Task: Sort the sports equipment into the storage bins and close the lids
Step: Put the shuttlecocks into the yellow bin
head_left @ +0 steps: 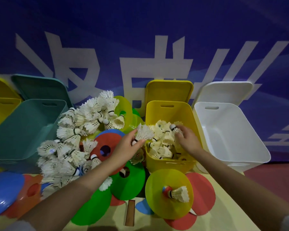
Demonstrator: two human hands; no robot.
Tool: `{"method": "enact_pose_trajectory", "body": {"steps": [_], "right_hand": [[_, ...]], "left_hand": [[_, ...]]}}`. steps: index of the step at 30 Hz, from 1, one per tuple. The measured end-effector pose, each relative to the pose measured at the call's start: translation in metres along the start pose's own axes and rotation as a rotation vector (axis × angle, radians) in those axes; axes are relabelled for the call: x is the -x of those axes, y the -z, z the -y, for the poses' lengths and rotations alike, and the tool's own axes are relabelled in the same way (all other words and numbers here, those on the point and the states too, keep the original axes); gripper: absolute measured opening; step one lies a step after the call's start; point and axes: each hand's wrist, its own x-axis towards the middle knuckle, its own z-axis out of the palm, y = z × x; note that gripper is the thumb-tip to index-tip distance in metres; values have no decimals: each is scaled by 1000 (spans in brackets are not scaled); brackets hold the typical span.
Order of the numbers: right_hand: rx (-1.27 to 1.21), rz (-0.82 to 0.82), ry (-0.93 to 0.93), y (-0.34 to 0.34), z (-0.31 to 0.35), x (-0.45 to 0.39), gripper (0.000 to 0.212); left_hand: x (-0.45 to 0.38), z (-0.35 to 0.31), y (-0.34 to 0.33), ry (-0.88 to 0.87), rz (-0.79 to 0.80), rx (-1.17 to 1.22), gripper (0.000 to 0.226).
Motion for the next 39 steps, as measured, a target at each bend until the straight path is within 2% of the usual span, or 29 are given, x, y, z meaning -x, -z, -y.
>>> {"method": "enact_pose_trajectory", "body": {"steps": [5, 8, 11, 16, 19, 23, 25, 28, 29, 32, 39], "right_hand": [[201, 352, -83, -20, -34, -39, 39], [260, 415, -79, -36, -44, -52, 41], [376, 443, -32, -45, -53, -58, 52], [490, 400, -25, -52, -66, -64, 65], [573, 366, 99, -42, -58, -72, 64], [448, 132, 358, -3, -42, -79, 53], [426, -50, 412, 17, -45, -80, 46], [333, -262, 241, 31, -55, -73, 47], [287, -272, 162, 32, -58, -70, 50], [115, -166, -10, 29, -71, -64, 54], [-85, -218, -114, 29, -76, -58, 44]], "left_hand": [[-18, -13, -20, 47, -26, 19, 61], [-21, -16, -26, 57, -53, 34, 61], [-23, -12, -29, 95, -80, 57, 62], [-30, -9, -30, 97, -120, 60, 63], [-42, -18, -33, 69, -116, 49, 62], [-72, -23, -50, 32, -54, 28, 54], [-90, -19, -62, 90, -19, -4, 56], [-109, -15, -82, 136, 38, -29, 53], [-114, -12, -89, 146, 53, -43, 52], [-127, 1, -110, 186, 93, -121, 48], [-159, 27, -142, 352, 93, -425, 58]]}}
